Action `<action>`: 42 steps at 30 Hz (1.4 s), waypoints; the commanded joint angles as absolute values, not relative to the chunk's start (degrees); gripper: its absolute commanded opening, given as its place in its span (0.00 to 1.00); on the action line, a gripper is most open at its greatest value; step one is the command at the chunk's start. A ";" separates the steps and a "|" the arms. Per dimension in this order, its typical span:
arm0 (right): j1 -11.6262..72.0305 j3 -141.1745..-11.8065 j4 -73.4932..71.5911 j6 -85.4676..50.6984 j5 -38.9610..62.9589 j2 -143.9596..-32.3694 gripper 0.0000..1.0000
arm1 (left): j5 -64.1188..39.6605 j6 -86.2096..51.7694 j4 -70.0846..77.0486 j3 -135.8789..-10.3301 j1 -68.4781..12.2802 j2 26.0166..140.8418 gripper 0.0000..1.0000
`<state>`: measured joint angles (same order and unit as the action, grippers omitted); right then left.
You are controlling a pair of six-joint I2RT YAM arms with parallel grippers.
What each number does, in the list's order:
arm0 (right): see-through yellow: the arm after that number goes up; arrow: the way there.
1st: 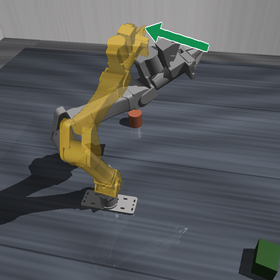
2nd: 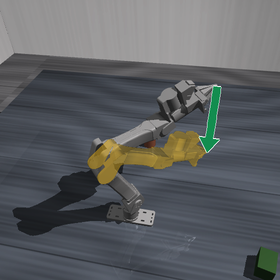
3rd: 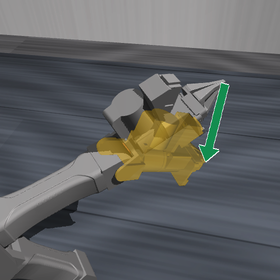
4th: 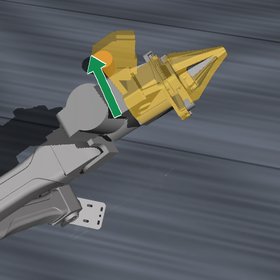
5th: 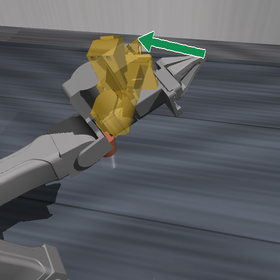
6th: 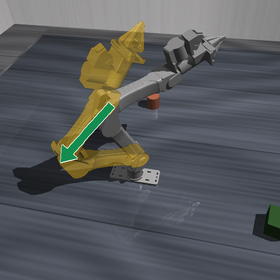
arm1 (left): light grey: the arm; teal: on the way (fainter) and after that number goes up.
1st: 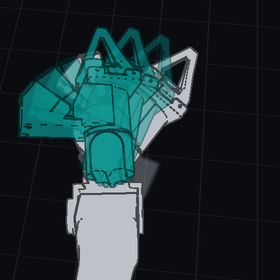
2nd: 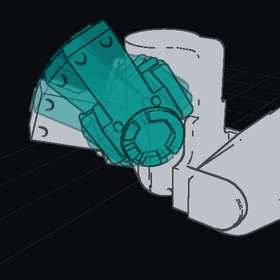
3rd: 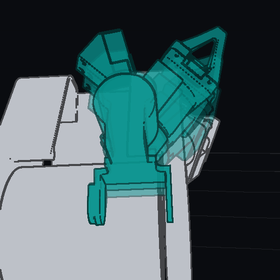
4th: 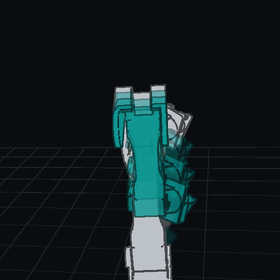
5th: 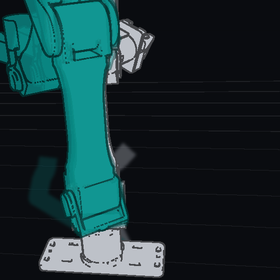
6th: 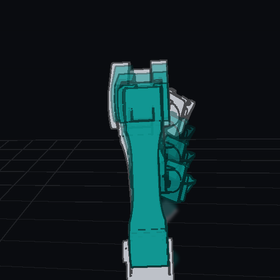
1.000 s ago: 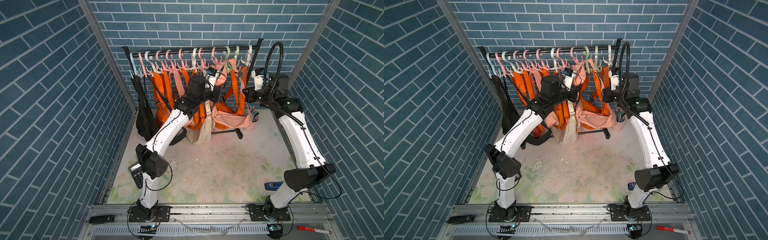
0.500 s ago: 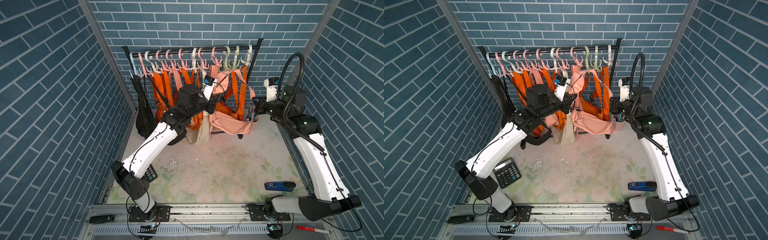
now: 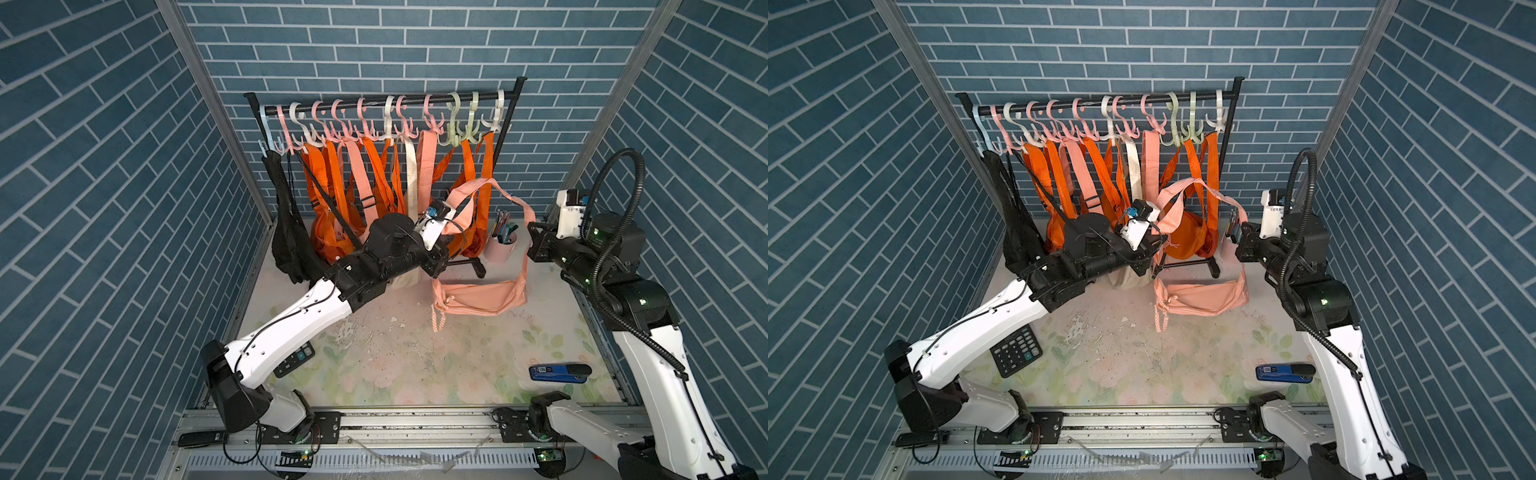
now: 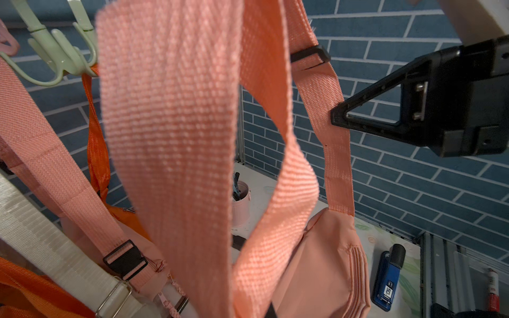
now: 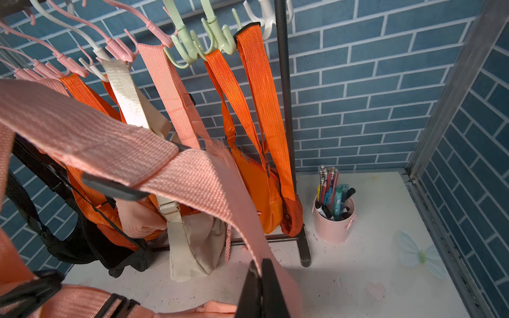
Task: Take the bag off the hook
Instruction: Place the bag at the center of the board.
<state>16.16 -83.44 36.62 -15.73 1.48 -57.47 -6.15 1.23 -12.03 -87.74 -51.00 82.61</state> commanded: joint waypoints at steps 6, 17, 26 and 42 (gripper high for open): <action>16.02 -77.54 41.91 -18.50 -6.88 -47.58 0.00 | -0.99 2.40 -8.47 -81.64 -58.71 79.02 0.00; 16.00 -70.39 49.20 -21.41 -9.88 -34.82 0.00 | 5.20 3.22 -4.80 -75.56 -71.84 77.64 0.00; 16.00 -66.82 52.21 -21.38 -5.08 -26.10 0.00 | 15.87 3.66 -0.39 -67.35 -81.77 72.83 0.00; 16.04 -62.07 58.09 -27.00 -1.92 -15.65 0.00 | 19.79 -2.83 -3.21 -59.01 -89.47 64.79 0.00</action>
